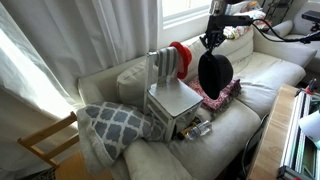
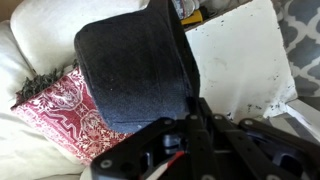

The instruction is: Take the black hat off of the orange hat and place it on the chair

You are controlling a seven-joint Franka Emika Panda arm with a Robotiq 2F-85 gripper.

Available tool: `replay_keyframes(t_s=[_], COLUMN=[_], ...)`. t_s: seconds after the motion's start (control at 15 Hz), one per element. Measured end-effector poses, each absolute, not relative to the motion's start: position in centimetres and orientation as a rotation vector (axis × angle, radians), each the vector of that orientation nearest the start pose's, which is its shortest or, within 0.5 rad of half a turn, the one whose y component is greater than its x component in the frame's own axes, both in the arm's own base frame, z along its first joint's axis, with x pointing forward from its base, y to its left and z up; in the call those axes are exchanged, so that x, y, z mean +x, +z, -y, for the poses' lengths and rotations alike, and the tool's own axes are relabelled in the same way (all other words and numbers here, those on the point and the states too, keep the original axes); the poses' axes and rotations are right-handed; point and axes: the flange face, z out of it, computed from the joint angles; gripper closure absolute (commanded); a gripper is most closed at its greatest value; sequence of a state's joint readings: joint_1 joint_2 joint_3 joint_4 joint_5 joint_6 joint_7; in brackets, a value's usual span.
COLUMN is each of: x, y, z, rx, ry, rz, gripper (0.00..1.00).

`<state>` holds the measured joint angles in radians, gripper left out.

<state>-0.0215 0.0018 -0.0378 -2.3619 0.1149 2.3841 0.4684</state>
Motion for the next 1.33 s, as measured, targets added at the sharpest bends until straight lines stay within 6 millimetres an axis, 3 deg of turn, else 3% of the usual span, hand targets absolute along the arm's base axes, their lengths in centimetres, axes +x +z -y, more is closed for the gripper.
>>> replay_keyframes(t_s=[0.27, 0.53, 0.73, 1.0, 1.13, 1.33], x=[49.7, 50.0, 50.5, 50.9, 51.3, 51.4], y=[32.7, 31.3, 29.6, 26.9, 25.7, 23.6], z=[-1.9, -5.1, -7.0, -10.4, -12.6, -15.6], rx=[-2.968, -3.036, -3.087, -3.145, -3.125, -3.069], ry=[-0.151, -0.312, -0.409, -0.412, -0.425, -0.421], rz=[-0.94, -0.874, -0.786, -0.65, -0.57, -0.419], gripper=[0.99, 0.99, 0.99, 0.99, 0.93, 0.99])
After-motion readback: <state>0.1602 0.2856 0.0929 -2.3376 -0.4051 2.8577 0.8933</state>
